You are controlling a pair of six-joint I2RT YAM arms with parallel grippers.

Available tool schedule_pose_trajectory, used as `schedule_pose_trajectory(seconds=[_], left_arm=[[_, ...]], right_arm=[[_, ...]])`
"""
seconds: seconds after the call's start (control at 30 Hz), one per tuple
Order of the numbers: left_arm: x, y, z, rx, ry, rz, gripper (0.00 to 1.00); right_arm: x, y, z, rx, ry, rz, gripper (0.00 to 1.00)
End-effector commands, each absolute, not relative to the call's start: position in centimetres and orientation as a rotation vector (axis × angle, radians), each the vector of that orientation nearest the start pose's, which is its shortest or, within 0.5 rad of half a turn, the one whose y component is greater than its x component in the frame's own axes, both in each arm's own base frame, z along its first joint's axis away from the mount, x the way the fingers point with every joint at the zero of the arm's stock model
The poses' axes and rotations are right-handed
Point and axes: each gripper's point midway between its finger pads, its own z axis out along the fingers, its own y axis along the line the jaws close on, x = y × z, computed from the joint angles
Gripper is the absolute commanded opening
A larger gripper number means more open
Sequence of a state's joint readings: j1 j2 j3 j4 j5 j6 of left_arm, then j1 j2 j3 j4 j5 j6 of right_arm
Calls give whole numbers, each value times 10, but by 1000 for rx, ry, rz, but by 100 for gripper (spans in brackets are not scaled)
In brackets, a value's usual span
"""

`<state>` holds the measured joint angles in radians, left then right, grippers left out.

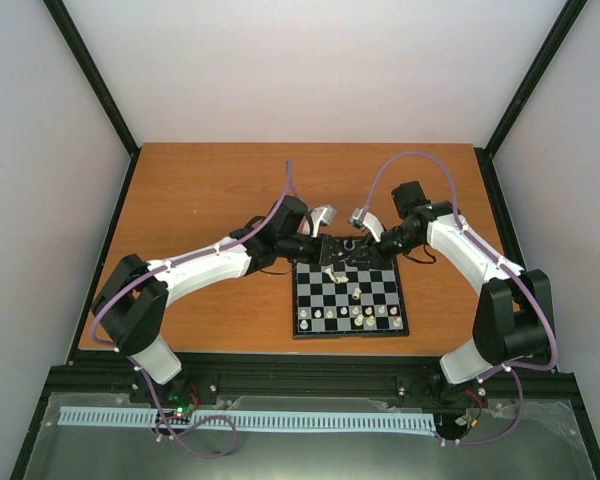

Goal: Set up the chess pieces on the board

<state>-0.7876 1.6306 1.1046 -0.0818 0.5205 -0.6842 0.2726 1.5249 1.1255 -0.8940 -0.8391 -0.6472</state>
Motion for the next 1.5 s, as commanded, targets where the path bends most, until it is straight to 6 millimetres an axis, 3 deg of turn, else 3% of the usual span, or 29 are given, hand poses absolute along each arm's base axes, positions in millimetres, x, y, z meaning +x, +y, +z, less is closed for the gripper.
schedule_pose_trajectory(seconds=[0.0,0.1,0.27,0.47,0.67,0.8,1.07,1.47], left_arm=[[265,-398,201,505,2329,-1375,13],[265,-391,202,522,2344,-1314,13],[259,-367,202,570,2405,-1120,13],[226,-353,184,801,2502,-796,14],[195,-358,158,1049,2540,-524,14],[176,-367,134,1213,2562,-358,14],[159,-390,99,1335,2570,-300,15],[155,-406,78,1328,2601,-369,18]], right_arm=[[261,207,157,-1269,2176,1068,20],[262,201,164,-1261,2168,1052,31],[273,165,188,-1119,2176,957,40],[268,139,201,-971,2191,881,47],[256,133,188,-928,2210,838,48],[261,125,178,-915,2232,742,51],[270,112,181,-846,2230,612,54],[271,109,178,-840,2241,626,55]])
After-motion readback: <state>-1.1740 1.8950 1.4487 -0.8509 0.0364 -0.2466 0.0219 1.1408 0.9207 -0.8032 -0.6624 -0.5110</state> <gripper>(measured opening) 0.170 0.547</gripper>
